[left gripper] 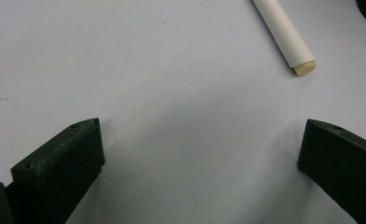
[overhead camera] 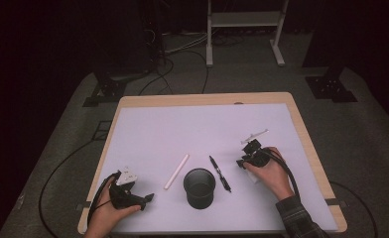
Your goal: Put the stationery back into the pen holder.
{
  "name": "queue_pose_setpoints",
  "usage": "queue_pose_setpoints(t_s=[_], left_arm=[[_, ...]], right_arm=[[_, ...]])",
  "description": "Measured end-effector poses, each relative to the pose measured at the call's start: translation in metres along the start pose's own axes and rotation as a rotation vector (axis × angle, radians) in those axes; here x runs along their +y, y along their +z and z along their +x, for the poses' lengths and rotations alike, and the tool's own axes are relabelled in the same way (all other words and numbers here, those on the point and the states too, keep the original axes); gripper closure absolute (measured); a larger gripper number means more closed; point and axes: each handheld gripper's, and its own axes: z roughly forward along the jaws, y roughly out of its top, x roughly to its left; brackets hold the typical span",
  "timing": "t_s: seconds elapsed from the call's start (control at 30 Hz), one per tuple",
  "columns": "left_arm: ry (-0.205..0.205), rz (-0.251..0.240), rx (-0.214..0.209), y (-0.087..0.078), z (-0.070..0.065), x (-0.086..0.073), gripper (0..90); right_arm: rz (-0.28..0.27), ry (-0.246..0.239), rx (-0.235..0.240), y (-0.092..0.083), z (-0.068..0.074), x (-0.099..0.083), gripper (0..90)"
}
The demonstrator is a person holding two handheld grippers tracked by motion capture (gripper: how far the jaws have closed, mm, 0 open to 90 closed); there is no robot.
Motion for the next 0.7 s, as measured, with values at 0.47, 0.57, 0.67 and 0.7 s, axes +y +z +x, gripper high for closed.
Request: queue_pose_setpoints(t_s=[0.47, 0.57, 0.67, 0.7], left_arm=[[0.000, 0.000, 0.000, 0.0000, 0.0000, 0.0000, 0.0], [0.000, 0.000, -0.001, 0.0000, 0.0001, 0.0000, 0.0], [0.000, 0.000, 0.000, 0.0000, 0.0000, 0.0000, 0.0], [0.000, 0.000, 0.000, 0.0000, 0.0000, 0.0000, 0.0]], right_arm=[[0.087, -0.013, -0.016, 0.0030, 0.0012, 0.0050, 65.6], [0.101, -0.018, -0.023, 0.0034, 0.0020, 0.0070, 67.3], [0.106, -0.019, -0.032, 0.0032, 0.0021, 0.0070, 69.6], [0.103, -0.017, -0.028, 0.0032, 0.0017, 0.0068, 69.6]])
